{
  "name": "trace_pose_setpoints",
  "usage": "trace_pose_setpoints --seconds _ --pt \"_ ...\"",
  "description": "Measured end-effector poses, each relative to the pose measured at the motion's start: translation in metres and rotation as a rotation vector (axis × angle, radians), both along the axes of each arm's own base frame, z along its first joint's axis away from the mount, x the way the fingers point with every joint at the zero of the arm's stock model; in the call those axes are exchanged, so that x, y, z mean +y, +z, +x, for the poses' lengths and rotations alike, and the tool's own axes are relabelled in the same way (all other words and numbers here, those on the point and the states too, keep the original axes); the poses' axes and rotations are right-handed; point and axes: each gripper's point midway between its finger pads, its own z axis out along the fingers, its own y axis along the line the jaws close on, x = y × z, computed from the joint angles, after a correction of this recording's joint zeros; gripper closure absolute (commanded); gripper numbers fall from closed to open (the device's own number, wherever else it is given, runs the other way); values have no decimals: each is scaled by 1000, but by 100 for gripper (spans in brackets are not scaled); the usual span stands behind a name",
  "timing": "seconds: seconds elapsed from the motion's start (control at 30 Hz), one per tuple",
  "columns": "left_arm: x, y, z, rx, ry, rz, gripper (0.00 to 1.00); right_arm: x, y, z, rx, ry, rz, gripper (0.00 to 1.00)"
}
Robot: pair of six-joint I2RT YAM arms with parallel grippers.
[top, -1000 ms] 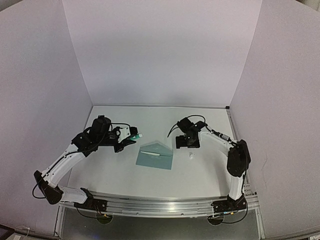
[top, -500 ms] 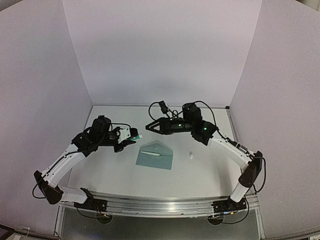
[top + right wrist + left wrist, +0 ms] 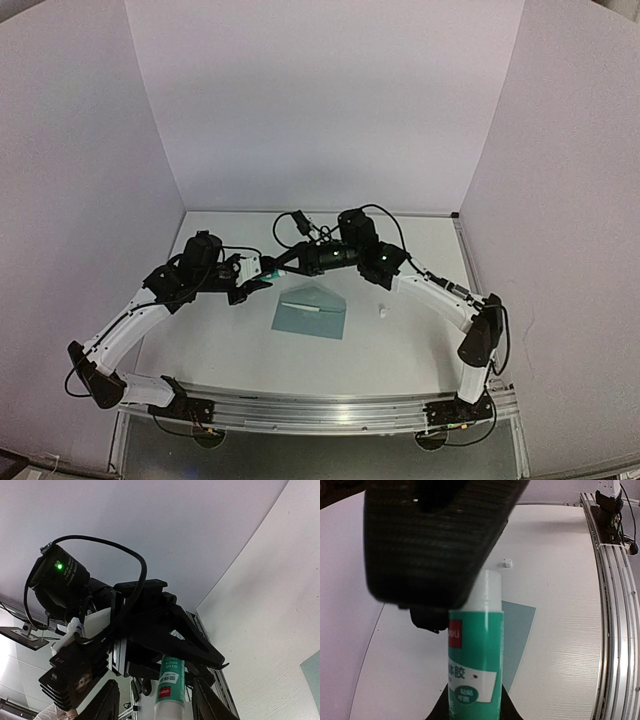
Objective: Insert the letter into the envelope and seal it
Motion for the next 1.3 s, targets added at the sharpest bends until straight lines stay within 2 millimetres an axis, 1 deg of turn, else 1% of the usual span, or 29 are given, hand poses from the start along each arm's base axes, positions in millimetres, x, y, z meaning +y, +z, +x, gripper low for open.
trace_pose_setpoints --seconds 0.07,0.13,0.27,0.3,0.43,0.57,0.67,0.7,0.73,0.77,0.8,0.83,0.87,0.93,1.0,1.07,1.17,1.3 --pt "0 0 0 0 0 0 100 3 1 -2 4 16 6 52" --pt "0 0 0 0 0 0 100 6 -3 -3 13 31 4 54" --pt "0 0 0 0 0 0 100 9 -11 -5 35 52 -7 63" --pt "0 0 0 0 0 0 100 10 -12 -6 42 57 -9 66" --pt "0 0 0 0 0 0 100 10 -13 -8 42 66 -10 90" --pt "0 0 1 -1 2 0 100 10 -18 -6 55 60 -23 100" --pt "0 0 1 0 2 0 100 10 -18 -6 55 60 -25 100" --pt "0 0 1 0 2 0 95 10 -18 -6 55 60 -25 100" --pt "0 0 1 1 3 1 74 10 -18 -6 53 60 -25 100" --pt "0 0 1 2 4 0 47 10 -19 -6 49 60 -26 100" --pt "0 0 1 4 5 -1 29 9 -19 -6 44 61 -25 100" --pt "0 0 0 7 5 -3 22 9 -19 -5 37 60 -26 100" --pt "0 0 0 12 3 -5 19 9 -20 -5 28 57 -27 100" --pt "1 0 -5 40 -10 -11 18 6 -24 -5 9 51 -38 100" --pt "4 0 -11 88 -33 -17 18 2 -28 -6 -14 49 -53 100" --pt "11 1 -18 133 -62 -13 20 -5 -28 -8 -53 54 -64 100" --pt "18 3 -26 172 -86 -9 22 -15 -18 -13 -135 60 -60 100" --pt "13 1 -35 233 -126 -7 24 -24 -3 -20 -245 64 -45 100"
